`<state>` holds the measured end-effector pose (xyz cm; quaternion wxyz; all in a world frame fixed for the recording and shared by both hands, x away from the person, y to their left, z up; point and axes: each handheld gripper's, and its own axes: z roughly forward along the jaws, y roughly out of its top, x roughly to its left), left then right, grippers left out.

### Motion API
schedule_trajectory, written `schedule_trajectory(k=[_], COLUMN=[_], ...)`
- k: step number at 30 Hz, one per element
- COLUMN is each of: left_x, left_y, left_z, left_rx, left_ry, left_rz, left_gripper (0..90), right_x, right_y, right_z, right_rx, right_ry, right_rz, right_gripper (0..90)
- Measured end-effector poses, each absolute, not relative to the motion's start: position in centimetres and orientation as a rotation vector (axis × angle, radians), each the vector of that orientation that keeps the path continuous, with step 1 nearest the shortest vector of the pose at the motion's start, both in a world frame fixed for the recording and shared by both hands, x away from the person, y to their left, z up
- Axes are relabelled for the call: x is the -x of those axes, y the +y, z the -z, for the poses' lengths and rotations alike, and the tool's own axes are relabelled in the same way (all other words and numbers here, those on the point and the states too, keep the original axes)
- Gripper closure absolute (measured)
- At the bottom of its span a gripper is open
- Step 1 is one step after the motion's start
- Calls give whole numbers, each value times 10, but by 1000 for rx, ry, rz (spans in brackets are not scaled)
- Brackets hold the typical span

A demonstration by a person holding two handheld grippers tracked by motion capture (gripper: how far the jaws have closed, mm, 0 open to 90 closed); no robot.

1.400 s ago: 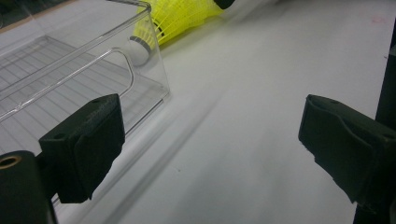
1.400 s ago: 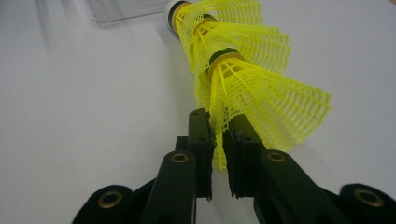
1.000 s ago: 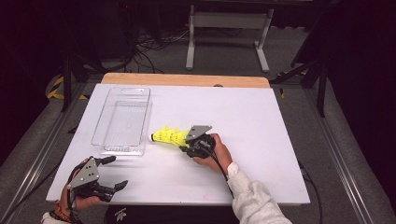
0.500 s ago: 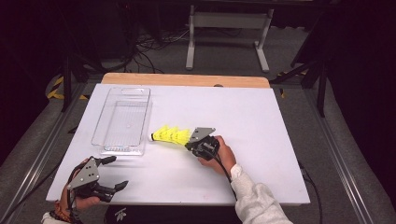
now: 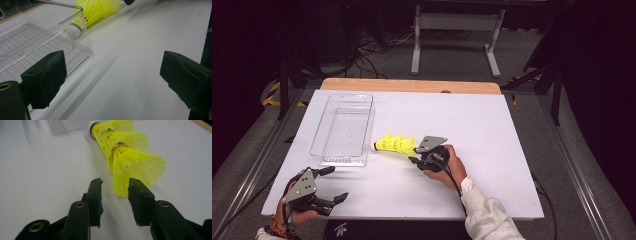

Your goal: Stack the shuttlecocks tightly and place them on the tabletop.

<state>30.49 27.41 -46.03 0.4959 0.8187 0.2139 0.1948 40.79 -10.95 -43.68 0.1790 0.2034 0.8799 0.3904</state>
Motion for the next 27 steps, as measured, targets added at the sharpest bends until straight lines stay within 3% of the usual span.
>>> schedule_trajectory(k=[11,14,16,20,23,27], left_x=[-304,-304,-305,-308,-309,-307], left_y=[275,276,277,275,272,270], left_z=[459,458,457,459,459,460], left_rx=[-1973,-1953,-1949,-1969,-1970,-1980], left_ry=[523,538,534,513,517,499], left_rz=[-482,-479,-493,-479,-477,-473], left_gripper=[77,79,74,69,59,51], right_x=[-404,-402,-397,-397,-397,-396], right_y=[-130,-132,-132,-134,-128,-120], right_z=[422,415,410,410,418,425], right_rx=[-611,-640,-613,-637,-689,-690], right_ry=[2429,2429,2383,2323,2335,2373], right_rz=[-1211,-1284,-1223,-1248,-1236,-1205], right_gripper=[460,384,267,162,106,104])
